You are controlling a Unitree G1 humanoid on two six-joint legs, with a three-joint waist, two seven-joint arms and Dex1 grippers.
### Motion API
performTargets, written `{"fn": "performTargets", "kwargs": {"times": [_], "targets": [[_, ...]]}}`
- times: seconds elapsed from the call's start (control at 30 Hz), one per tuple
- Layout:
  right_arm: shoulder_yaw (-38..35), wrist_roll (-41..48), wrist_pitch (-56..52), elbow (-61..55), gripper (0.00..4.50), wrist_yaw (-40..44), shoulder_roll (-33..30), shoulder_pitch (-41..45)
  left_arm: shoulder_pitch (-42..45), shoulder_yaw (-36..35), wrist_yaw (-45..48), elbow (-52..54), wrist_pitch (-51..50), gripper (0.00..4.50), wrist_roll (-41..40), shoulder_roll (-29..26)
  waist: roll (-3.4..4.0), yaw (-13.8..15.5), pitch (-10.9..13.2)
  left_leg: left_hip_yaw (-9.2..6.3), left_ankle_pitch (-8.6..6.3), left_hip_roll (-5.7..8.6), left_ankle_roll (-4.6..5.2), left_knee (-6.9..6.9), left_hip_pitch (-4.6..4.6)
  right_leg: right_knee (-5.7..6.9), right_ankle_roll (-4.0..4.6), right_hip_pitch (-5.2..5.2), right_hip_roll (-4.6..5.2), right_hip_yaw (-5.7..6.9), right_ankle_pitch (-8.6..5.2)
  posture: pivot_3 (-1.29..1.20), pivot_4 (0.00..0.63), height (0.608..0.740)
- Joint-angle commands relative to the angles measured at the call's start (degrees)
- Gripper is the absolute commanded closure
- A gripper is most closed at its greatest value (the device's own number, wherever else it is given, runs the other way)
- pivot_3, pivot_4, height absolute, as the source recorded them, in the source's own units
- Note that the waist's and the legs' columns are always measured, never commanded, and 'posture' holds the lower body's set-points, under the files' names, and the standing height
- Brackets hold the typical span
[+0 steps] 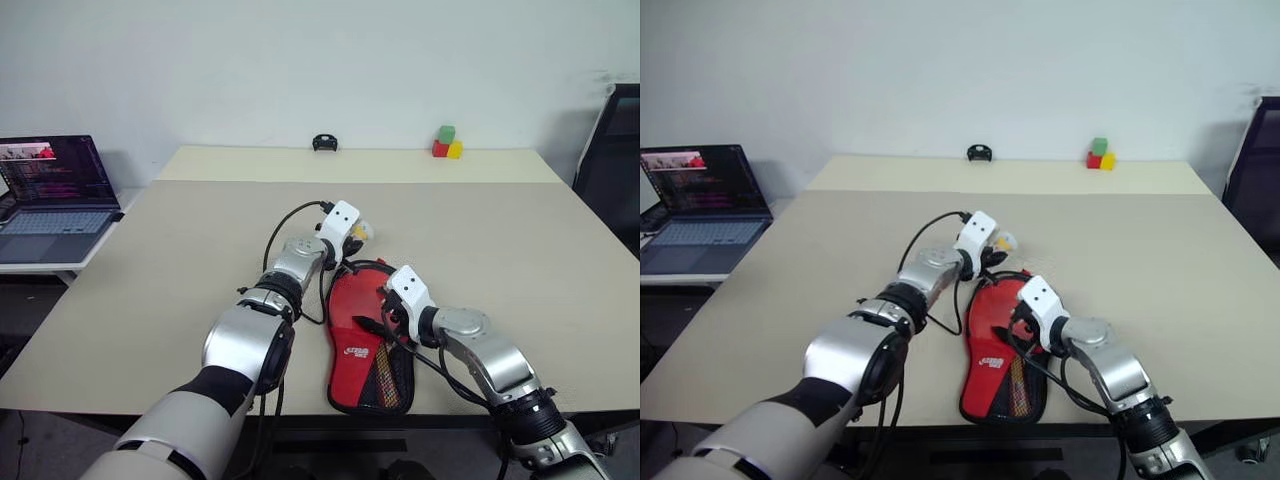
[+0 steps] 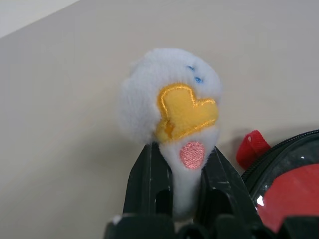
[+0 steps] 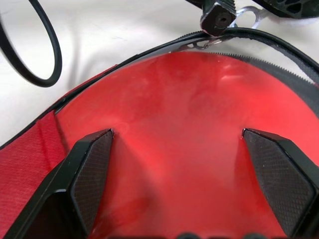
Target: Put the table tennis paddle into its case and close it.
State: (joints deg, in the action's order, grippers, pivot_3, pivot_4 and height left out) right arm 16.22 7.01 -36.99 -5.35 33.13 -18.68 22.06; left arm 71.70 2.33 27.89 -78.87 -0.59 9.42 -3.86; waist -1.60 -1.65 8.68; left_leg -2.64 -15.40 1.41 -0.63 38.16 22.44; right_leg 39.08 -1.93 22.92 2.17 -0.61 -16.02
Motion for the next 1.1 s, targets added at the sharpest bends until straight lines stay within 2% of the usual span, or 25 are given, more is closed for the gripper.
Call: {"fn": "performTargets", "kwargs": {"times": [0.03,0.17,0.33,0.6,0.87,1.1], "targets": [[3.9,-1.1,-6.1,3.1,0.00,-0.8,0.5,-5.1,3.5,1.5,-1.5,1.1,3.5,4.32,2.5,1.3,0.00,0.0,0.0,-0.01,0.00,0.00,0.00,-0.01,-0.08,-0.03,0.00,-0.11,0.00,0.00,0.00,0.00,0.150,0.740],[3.9,-0.7,-8.3,-0.2,0.00,-2.9,2.3,-7.4,4.4,2.9,-4.1,0.7,4.7,4.32,5.2,1.6,0.00,0.0,0.0,-0.03,-0.01,-0.01,0.01,-0.15,-0.70,-0.13,-0.05,-0.68,-0.02,0.04,-0.04,0.00,0.150,0.740],[4.6,-0.2,-10.3,-3.6,0.00,-5.4,4.0,-11.1,6.2,4.2,-9.7,0.3,5.6,4.32,8.4,3.0,-0.02,0.0,0.0,-0.06,-0.01,-0.01,0.01,-0.15,-0.71,-0.12,-0.06,-0.71,-0.02,0.06,-0.05,0.00,0.150,0.740],[5.9,-0.1,-12.7,-7.3,0.00,-8.6,6.5,-14.5,7.5,8.0,-12.5,-0.1,7.8,4.32,13.9,5.2,-0.02,0.0,0.0,-0.08,-0.02,-0.01,0.00,-0.19,-0.69,-0.16,-0.11,-0.69,-0.02,0.08,-0.08,0.00,0.150,0.740],[7.8,-0.1,-14.4,-11.7,0.00,-11.7,8.6,-19.8,10.2,16.7,-15.6,-0.5,13.5,4.32,23.2,10.6,-0.03,0.0,0.0,-0.07,-0.02,0.00,-0.01,-0.20,-0.69,-0.19,-0.38,-0.71,-0.03,0.10,-0.23,0.00,0.150,0.740],[8.0,0.2,-15.3,-13.3,0.00,-13.0,8.9,-20.8,10.1,18.5,-14.9,-0.6,16.2,4.32,24.6,14.5,-0.04,0.0,0.0,-0.10,-0.02,0.00,-0.01,-0.20,-0.69,-0.19,-0.43,-0.74,-0.01,0.14,-0.26,0.00,0.150,0.740]]}}
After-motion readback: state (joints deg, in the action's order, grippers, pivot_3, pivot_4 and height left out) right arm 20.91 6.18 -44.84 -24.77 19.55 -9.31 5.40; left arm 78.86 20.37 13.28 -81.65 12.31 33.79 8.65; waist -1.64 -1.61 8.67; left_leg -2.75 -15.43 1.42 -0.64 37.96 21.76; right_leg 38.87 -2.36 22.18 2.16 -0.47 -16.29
